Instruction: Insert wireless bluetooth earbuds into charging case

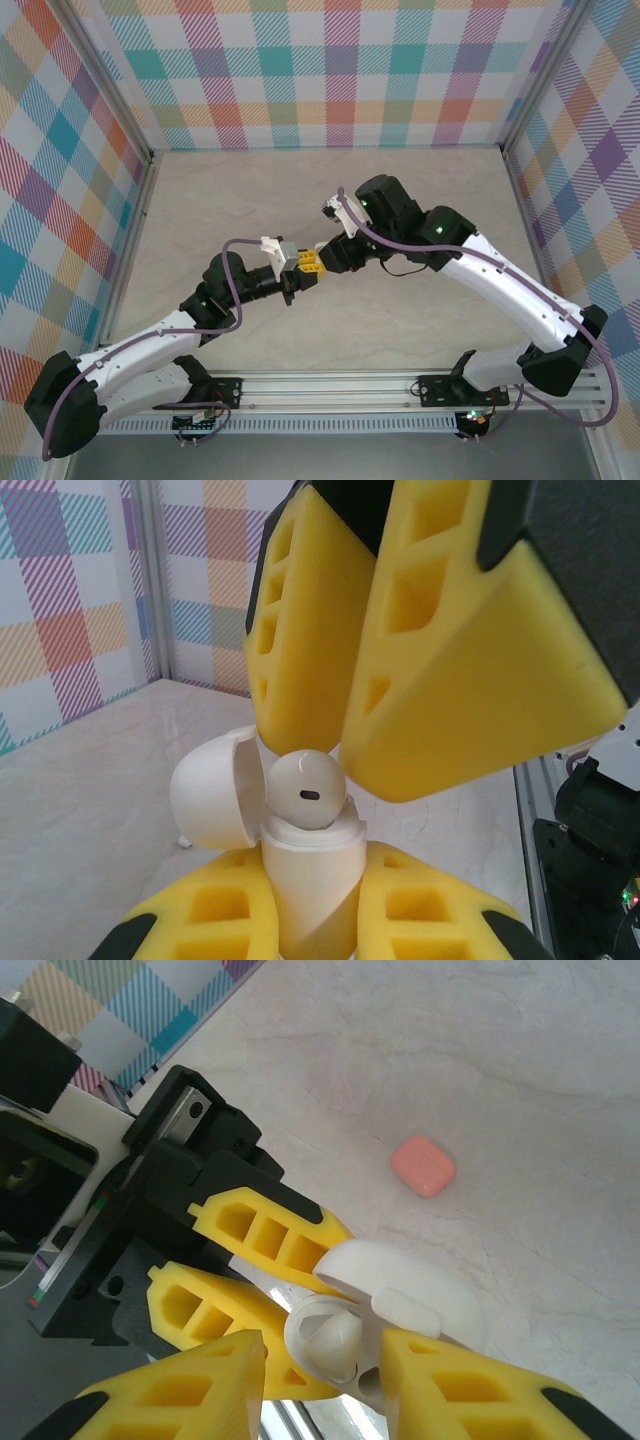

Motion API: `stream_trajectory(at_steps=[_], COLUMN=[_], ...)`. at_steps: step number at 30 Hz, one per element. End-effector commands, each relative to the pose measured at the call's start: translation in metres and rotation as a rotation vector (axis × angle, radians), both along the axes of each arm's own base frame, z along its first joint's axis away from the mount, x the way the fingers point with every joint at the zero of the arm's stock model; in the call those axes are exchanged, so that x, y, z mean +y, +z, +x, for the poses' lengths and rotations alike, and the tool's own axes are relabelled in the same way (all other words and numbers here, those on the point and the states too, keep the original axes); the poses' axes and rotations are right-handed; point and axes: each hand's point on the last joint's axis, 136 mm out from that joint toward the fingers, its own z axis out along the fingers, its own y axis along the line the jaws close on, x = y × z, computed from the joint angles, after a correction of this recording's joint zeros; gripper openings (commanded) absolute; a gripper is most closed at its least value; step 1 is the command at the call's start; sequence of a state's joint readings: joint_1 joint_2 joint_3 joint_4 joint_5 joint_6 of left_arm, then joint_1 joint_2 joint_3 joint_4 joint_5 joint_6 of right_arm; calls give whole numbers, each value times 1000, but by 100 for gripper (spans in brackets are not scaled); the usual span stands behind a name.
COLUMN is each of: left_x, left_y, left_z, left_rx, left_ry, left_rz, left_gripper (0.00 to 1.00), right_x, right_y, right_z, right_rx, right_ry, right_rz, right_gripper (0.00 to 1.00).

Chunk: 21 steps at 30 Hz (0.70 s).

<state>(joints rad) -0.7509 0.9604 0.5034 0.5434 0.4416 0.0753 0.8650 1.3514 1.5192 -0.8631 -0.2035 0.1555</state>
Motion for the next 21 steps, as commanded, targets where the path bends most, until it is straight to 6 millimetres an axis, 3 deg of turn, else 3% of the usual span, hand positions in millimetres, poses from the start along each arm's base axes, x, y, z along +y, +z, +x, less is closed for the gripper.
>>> stream_trajectory(at_steps=[1,8,15,21], left_x=[-2,-1,-3,-2], left_y=[24,24,24,25], left_z=[-4,-4,-4,-5], left_rx=[-65,-65,-66,-68], left_ry=[-36,-32,-37,-39], left_rz=[-36,-31,-29,-31], left_gripper=[0,0,0,0], right_x=[-4,-6,-2,-4], right_y=[-6,-6,-3,-6], right_z=[5,3,-10,-7], right_rx=[-25,-58,-67,-92], right_ry=[3,46,134,134], right_rz=[-74,-100,-60,-63], right_gripper=[34,20,20,18])
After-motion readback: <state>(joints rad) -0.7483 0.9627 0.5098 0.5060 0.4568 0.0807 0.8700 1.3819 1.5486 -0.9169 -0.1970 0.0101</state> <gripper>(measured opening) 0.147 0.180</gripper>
